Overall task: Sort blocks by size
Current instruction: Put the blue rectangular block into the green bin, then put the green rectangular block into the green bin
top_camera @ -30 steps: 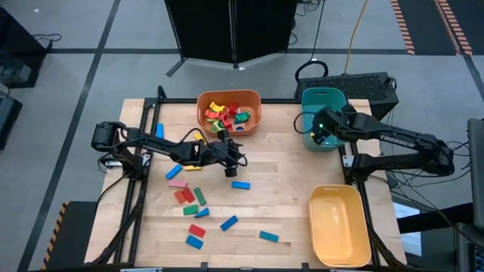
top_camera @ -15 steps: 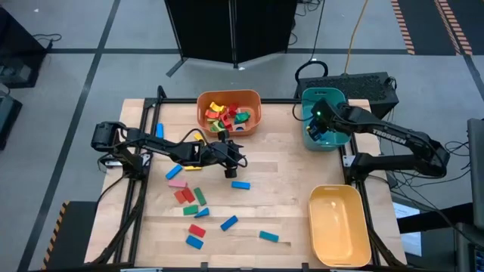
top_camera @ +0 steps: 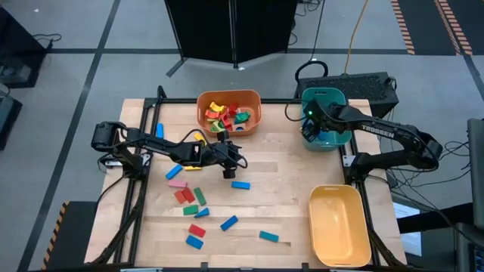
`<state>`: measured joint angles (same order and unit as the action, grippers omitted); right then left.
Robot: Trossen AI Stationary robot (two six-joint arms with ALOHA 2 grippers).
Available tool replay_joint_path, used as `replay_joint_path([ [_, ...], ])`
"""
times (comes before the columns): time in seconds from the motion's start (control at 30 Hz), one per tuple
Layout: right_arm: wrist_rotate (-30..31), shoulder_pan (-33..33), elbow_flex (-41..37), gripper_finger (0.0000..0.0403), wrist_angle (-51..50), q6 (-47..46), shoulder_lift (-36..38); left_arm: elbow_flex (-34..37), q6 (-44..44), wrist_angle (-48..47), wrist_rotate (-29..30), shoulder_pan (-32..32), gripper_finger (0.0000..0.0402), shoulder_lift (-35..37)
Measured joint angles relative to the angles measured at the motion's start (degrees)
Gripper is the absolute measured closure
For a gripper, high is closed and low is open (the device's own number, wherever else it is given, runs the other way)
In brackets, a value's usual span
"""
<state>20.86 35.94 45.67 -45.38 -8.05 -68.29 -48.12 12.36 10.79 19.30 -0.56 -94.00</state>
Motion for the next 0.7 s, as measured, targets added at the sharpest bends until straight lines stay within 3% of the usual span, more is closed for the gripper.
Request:
replay_joint_path([
  [0.2, 0.02, 0.00, 0.00, 0.0154, 0.00, -0.84, 0.00, 0.00, -0.02, -0.09, -0.01, 0.00, 0.0233, 0.00],
  [0.43, 0.96, -1.07, 0.00, 0.0162, 2.39, -2.45, 1.01, -0.02, -0.33, -4.34, 0.02, -0.02, 0.0233, 0.00],
  [0.7, 2.09, -4.85, 0.00, 0.0172, 8.78, -1.33, 7.87, -0.07, -1.29, -16.44, -1.29, -1.34, 0.0233, 0.00],
])
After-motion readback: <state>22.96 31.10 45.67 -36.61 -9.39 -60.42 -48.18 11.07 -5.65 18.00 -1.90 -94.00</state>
